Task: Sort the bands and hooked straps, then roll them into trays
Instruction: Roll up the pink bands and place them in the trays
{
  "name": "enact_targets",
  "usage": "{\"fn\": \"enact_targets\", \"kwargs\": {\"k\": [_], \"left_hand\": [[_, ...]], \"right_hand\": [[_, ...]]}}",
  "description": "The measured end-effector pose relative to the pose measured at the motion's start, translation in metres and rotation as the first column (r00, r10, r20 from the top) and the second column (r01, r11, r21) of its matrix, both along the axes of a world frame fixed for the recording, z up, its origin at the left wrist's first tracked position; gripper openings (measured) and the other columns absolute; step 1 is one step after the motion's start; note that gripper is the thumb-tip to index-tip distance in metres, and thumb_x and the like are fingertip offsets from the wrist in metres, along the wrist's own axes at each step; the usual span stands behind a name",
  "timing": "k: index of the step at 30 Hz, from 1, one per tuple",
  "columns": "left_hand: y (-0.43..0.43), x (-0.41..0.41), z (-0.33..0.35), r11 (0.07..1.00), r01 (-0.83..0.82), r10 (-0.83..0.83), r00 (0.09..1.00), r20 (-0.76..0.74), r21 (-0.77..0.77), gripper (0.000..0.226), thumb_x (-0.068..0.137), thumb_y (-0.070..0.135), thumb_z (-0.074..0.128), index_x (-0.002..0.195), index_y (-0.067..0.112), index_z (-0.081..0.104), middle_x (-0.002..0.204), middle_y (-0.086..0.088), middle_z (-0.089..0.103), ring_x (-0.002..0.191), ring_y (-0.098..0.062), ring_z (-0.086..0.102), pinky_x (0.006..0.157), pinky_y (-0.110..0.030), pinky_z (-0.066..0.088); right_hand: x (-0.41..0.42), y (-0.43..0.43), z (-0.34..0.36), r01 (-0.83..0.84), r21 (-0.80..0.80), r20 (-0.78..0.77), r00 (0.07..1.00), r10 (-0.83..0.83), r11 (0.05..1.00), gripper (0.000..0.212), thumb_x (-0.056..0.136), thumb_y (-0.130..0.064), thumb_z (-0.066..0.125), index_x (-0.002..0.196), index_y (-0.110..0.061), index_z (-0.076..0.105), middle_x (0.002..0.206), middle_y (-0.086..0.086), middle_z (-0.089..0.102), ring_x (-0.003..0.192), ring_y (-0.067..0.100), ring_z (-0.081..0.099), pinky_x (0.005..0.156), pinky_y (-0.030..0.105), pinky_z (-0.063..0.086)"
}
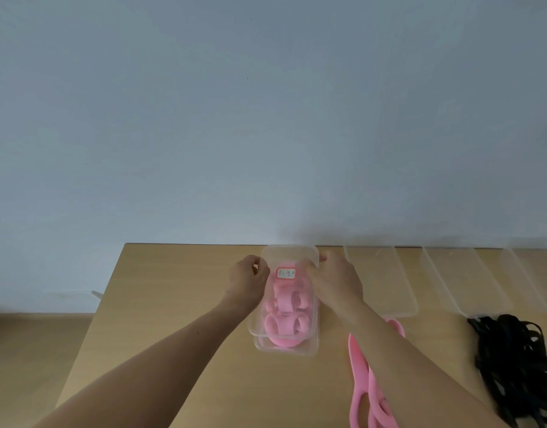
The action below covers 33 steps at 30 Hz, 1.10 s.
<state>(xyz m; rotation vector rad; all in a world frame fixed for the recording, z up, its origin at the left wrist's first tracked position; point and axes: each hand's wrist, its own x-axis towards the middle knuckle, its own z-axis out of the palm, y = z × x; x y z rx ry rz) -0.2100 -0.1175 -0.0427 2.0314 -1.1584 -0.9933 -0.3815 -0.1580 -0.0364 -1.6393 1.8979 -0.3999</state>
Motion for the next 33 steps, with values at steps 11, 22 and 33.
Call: {"fn": "enact_targets", "kwargs": {"k": [11,22,33], "left_hand": [[0.018,-0.006,-0.020,0.998,0.017,-0.021,0.998,0.064,0.061,0.030,0.103,0.027,0.044,0.107,0.011,0.068,0.073,0.003,0.061,0.061,-0.011,0.050,0.050,-0.022,0.035],[0.012,-0.006,-0.017,1.000,0.031,-0.031,0.998,0.060,-0.001,0.041,0.097,0.018,0.052,0.138,0.019,0.051,0.086,0.003,0.057,0.080,-0.015,0.056,0.067,-0.025,0.043],[0.017,-0.015,-0.027,0.997,0.080,-0.081,0.979,0.187,0.010,0.048,0.099,0.014,0.042,0.146,0.024,0.040,0.126,-0.003,0.052,0.107,-0.022,0.052,0.089,-0.037,0.048]], "right_hand": [[-0.010,0.017,-0.025,-0.036,0.181,-0.094,0.994,0.054,0.983,0.069,0.078,-0.084,0.041,0.095,-0.020,0.061,0.085,-0.005,0.068,0.078,0.021,0.066,0.062,0.030,0.048],[-0.011,0.011,-0.019,-0.049,0.165,-0.112,0.991,0.068,0.985,0.063,0.079,-0.082,0.042,0.058,-0.023,0.053,0.061,-0.006,0.058,0.059,0.017,0.057,0.048,0.026,0.033],[-0.017,0.009,-0.018,-0.089,0.192,-0.084,0.991,0.106,0.977,0.065,0.079,-0.080,0.046,0.052,-0.022,0.050,0.056,-0.006,0.054,0.058,0.017,0.056,0.049,0.027,0.034]]}}
